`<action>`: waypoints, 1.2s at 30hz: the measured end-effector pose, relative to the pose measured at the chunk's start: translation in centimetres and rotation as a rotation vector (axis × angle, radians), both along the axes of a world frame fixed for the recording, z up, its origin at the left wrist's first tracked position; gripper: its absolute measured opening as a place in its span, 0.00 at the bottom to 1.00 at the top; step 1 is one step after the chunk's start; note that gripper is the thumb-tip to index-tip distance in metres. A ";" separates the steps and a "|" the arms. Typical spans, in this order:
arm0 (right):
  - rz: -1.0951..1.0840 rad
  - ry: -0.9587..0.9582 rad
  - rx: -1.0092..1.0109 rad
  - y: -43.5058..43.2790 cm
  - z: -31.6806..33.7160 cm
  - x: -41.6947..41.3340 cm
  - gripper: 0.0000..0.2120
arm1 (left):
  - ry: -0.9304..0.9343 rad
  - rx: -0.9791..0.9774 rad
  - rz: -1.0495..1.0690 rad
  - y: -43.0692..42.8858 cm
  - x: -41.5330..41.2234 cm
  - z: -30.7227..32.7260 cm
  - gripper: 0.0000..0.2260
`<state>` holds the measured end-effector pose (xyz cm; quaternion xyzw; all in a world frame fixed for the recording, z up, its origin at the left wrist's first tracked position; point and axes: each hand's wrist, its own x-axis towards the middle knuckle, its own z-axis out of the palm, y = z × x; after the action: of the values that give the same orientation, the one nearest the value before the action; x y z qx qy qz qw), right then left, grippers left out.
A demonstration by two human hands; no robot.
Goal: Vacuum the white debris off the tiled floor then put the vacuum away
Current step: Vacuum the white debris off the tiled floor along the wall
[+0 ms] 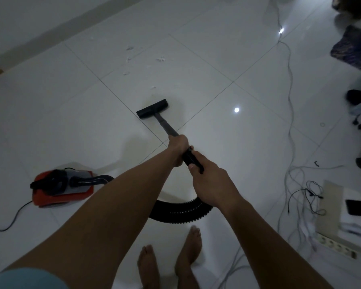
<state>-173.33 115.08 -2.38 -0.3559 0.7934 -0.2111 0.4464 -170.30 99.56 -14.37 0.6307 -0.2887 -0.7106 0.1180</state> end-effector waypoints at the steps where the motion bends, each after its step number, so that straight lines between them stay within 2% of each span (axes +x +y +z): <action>1: -0.009 0.003 0.000 0.4 0.1 0.3 0.24 | 0.000 -0.002 -0.008 0.4 0.2 0.0 0.24; 19: -0.088 -0.003 0.065 3.3 0.0 4.4 0.24 | 0.006 0.022 -0.121 3.4 2.8 -0.9 0.23; 24: -0.114 -0.011 0.061 3.8 -1.1 4.9 0.25 | 0.014 0.005 -0.158 3.9 3.0 -1.8 0.25; 36: -0.087 -0.018 0.039 -0.2 -1.8 -0.3 0.25 | 0.015 -0.013 -0.116 0.0 -2.0 -1.8 0.26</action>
<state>-173.63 114.84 -4.21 -0.3104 0.8080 -0.2182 0.4507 -172.33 99.53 -16.16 0.6067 -0.3285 -0.7191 0.0828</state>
